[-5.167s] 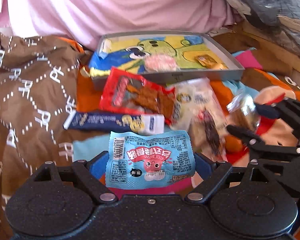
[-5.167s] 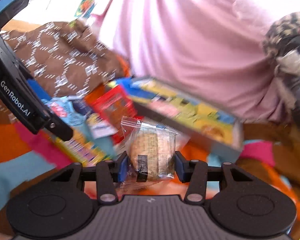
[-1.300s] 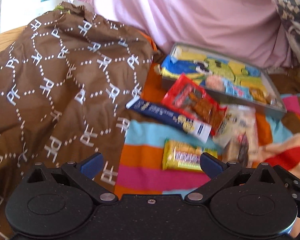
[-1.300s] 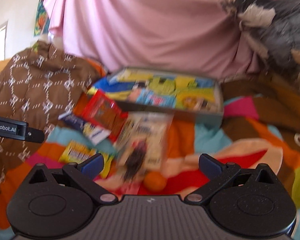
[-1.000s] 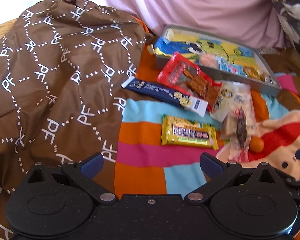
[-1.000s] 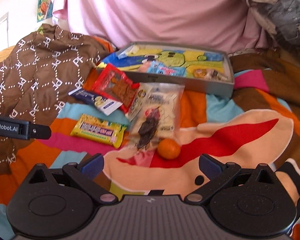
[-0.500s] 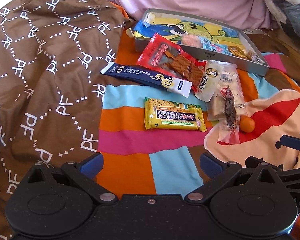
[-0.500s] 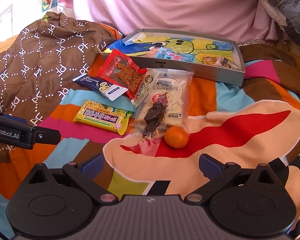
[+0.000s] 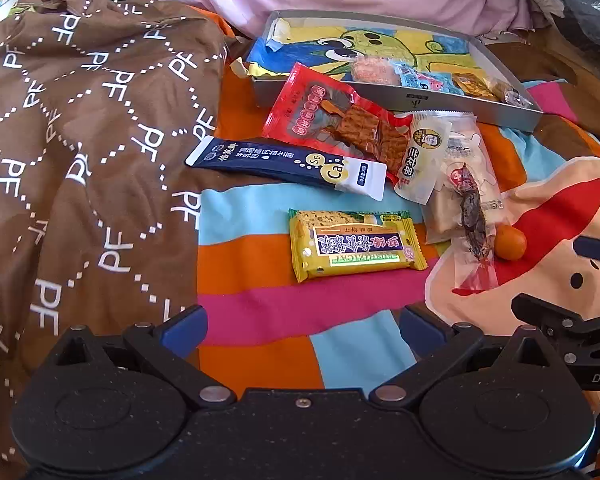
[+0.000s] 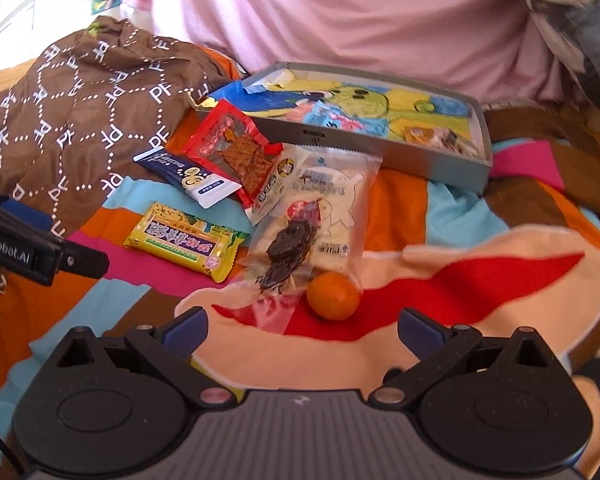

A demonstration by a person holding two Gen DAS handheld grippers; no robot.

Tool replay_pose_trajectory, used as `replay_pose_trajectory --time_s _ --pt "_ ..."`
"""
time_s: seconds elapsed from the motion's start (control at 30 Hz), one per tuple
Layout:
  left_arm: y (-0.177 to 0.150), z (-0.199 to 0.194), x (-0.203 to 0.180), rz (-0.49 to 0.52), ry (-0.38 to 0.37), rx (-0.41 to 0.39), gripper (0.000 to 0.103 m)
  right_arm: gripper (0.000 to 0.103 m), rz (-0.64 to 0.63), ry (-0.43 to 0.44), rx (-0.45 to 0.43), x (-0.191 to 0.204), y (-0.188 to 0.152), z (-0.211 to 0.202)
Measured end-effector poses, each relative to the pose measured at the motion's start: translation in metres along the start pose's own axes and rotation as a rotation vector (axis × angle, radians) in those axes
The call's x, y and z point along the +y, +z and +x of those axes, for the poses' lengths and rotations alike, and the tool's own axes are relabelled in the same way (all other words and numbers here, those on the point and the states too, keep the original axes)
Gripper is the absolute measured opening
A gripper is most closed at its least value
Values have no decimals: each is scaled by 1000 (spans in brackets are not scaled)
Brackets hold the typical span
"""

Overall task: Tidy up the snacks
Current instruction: 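Grasp the yellow biscuit bar with left while right grasps the orange mandarin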

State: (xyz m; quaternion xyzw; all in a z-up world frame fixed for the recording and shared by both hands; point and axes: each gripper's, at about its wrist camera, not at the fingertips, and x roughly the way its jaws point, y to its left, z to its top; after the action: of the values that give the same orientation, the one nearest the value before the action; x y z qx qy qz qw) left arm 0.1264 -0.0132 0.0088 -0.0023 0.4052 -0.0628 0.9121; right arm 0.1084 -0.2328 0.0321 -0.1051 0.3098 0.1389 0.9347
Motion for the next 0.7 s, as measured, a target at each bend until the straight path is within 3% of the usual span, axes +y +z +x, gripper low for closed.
replay_pose_trajectory --time_s 0.27,0.43,0.7 --pt "15 9 -5 122 -5 -21 101 103 -56 9 -49 -12 10 16" --pt "34 17 -9 235 -58 -48 101 103 -69 29 -25 -21 10 31" --pt "44 54 -24 446 -119 46 101 103 -129 74 16 -19 5 49"
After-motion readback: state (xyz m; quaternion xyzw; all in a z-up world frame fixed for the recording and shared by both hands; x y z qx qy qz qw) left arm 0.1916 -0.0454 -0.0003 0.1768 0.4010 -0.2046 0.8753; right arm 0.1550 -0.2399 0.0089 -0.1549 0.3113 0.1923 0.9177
